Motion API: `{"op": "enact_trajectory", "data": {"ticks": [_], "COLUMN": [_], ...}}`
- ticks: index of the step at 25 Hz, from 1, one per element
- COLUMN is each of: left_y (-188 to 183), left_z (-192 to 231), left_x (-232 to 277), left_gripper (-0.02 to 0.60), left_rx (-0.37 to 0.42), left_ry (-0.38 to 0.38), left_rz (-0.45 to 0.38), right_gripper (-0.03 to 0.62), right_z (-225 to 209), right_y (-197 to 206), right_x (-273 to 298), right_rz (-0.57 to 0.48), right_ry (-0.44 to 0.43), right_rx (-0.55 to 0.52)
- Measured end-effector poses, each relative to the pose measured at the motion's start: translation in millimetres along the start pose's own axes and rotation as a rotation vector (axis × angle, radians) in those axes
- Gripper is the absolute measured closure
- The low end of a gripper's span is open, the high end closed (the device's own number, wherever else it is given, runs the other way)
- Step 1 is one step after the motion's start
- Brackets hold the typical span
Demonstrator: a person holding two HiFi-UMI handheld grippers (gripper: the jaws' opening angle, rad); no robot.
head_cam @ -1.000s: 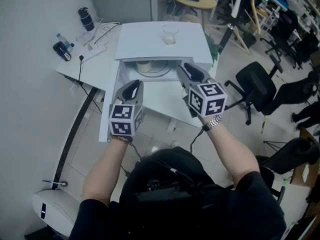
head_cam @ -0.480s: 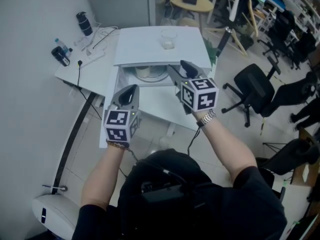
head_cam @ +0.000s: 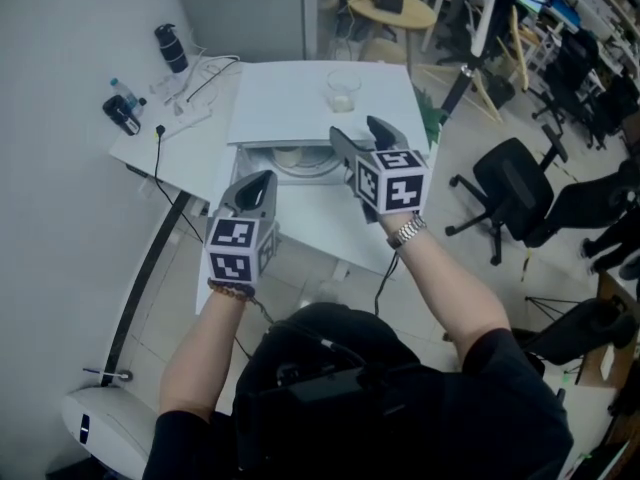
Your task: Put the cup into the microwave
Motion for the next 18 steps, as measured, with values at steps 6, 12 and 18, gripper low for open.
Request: {"op": "enact_trajectory", "data": {"ticks": [6,12,18], "left_y": [-2,-8,-19], "left_z": [14,28,40], "left_x": [19,41,60], "left_gripper": [0.581,0.58,0.58], "left_rx": [-0.027,-0.071,-0.102], "left_ry": [-0.02,-0.035,-0.043], "left_rz": [0.029,0.084,0.135], "right_gripper": [0.214,0.191,0.169], "right_z": [-10,-16,-15], "right_y": [-5,-6,-7], "right_x": [35,68,96], "right_rz": [0.024,0.053,0.08], "right_ry": [0.009,0.009,0.008], "right_rx": [-0.005,-0.012,-0.023]}}
Point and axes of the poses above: the fingertips, and each gripper's own axes: x forward along the fingers, z to its left, y out of its underside, the point moved 4 cm from there along -x, backward along the fingers, and after that the axes turned 14 degrees about y, right-handed, at the moved point
